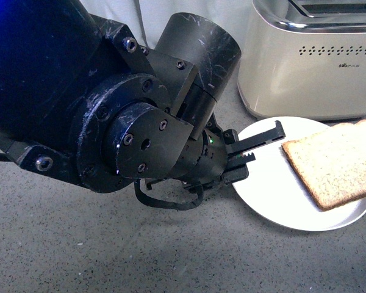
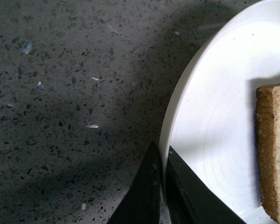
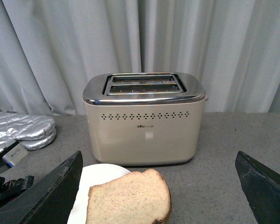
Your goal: Put bread into toaster
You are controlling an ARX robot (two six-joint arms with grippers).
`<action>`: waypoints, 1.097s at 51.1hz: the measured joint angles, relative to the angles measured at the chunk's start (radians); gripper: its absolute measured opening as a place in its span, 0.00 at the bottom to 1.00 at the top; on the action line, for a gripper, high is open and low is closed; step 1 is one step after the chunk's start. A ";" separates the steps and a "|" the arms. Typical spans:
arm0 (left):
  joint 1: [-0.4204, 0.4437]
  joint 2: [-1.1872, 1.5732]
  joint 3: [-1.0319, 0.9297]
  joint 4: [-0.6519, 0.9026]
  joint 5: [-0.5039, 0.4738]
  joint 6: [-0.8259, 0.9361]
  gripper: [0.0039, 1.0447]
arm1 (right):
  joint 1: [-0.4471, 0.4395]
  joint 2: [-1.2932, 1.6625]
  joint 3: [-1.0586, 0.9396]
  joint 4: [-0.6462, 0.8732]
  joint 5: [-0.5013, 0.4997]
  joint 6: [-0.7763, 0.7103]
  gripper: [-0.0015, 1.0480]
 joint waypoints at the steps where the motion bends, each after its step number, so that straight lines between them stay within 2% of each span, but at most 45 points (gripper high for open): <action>1: 0.000 0.000 0.000 -0.002 0.000 -0.001 0.05 | 0.000 0.000 0.000 0.000 0.000 0.000 0.91; 6: 0.002 0.002 -0.002 -0.005 -0.005 -0.003 0.18 | 0.000 0.000 0.000 0.000 0.000 0.000 0.91; 13: 0.033 -0.053 -0.079 0.012 -0.013 0.000 0.45 | 0.000 0.000 0.000 0.000 0.000 0.000 0.91; 15: 0.046 -0.076 -0.106 0.021 -0.006 -0.001 0.50 | 0.000 0.000 0.000 0.000 0.000 0.000 0.91; 21: 0.153 -0.261 -0.282 0.070 0.005 0.008 0.76 | 0.000 0.000 0.000 0.000 0.000 0.000 0.91; 25: 0.241 -0.389 -0.402 0.071 0.004 0.027 0.90 | 0.000 0.000 0.000 0.000 0.000 0.000 0.91; 28: 0.306 -0.475 -0.483 0.055 0.010 0.047 0.96 | 0.000 0.000 0.000 0.000 0.000 0.000 0.91; 33: 0.431 -0.633 -0.615 -0.004 0.045 0.073 0.93 | 0.000 0.000 0.000 0.000 0.000 0.000 0.91; 36: 0.538 -0.768 -0.704 -0.061 0.085 0.101 0.94 | 0.000 0.000 0.000 0.000 0.000 0.000 0.91; 37: 0.589 -0.801 -0.768 0.032 0.044 0.168 0.90 | 0.000 0.000 0.000 0.000 0.000 0.000 0.91; 38: 0.603 -0.818 -0.794 0.086 0.019 0.180 0.88 | 0.000 0.000 0.000 0.000 0.000 0.000 0.91; 41: 0.660 -0.920 -0.946 0.386 -0.124 0.357 0.78 | 0.000 0.000 0.000 0.000 0.000 0.000 0.91; 42: 0.673 -1.012 -1.006 0.455 -0.157 0.435 0.73 | 0.000 0.000 0.000 0.000 0.000 0.000 0.91; 43: 0.675 -1.088 -1.033 0.455 -0.161 0.482 0.70 | 0.000 0.000 0.000 0.000 0.002 0.000 0.91; 45: 0.675 -1.268 -1.071 0.385 -0.158 0.554 0.63 | 0.000 0.002 0.000 0.000 0.001 0.000 0.91; 49: 0.673 -1.592 -1.088 0.146 -0.152 0.643 0.51 | -0.001 0.002 -0.001 -0.001 -0.002 0.000 0.91; 52: 0.674 -1.898 -1.088 -0.105 -0.153 0.685 0.38 | -0.001 0.000 0.000 0.000 -0.001 0.000 0.91; 54: 0.674 -2.048 -1.088 -0.205 -0.154 0.699 0.30 | -0.001 0.000 0.000 -0.001 0.002 0.000 0.91; 56: 0.674 -2.118 -1.088 -0.235 -0.154 0.708 0.23 | -0.001 0.000 0.000 -0.001 0.001 0.000 0.91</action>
